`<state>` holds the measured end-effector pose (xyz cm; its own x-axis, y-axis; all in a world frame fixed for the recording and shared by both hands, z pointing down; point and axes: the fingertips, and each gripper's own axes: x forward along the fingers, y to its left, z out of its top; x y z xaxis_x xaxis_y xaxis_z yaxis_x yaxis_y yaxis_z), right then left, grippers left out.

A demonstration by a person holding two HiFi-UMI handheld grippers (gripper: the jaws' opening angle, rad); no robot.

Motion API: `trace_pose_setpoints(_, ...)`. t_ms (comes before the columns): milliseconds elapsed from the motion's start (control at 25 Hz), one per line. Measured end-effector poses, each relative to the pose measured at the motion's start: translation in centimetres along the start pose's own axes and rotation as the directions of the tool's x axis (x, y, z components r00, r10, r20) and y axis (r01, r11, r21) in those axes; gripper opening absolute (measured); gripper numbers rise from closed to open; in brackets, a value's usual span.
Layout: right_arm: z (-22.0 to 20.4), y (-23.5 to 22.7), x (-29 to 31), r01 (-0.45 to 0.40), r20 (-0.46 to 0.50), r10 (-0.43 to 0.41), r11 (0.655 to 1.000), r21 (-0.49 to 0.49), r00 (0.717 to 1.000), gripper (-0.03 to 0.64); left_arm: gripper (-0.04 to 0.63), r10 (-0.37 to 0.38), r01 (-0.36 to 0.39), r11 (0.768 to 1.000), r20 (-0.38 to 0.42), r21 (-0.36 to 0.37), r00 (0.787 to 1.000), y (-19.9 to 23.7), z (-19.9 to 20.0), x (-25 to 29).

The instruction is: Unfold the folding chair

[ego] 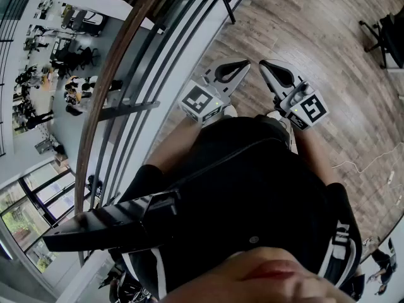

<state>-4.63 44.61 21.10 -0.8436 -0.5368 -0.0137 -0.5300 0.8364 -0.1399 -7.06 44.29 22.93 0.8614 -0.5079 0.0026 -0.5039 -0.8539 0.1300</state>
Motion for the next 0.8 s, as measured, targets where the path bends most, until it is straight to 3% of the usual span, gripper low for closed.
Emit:
trace_pose_setpoints(520,-0.9,0.8,0.8,0.004,0.007,-0.004,0.999,0.044,1.000,0.008,0.003,0.033,-0.033,0.999,-0.012,-0.039,0.999,0.2,-1.1,-0.9)
trace_pose_setpoints(800,-0.2,2.0,0.9,-0.033,0.049,0.030,0.999,0.042,0.998,0.008,0.003,0.038,-0.038,0.999,-0.016,-0.007,0.999,-0.1,-1.2,-2.2)
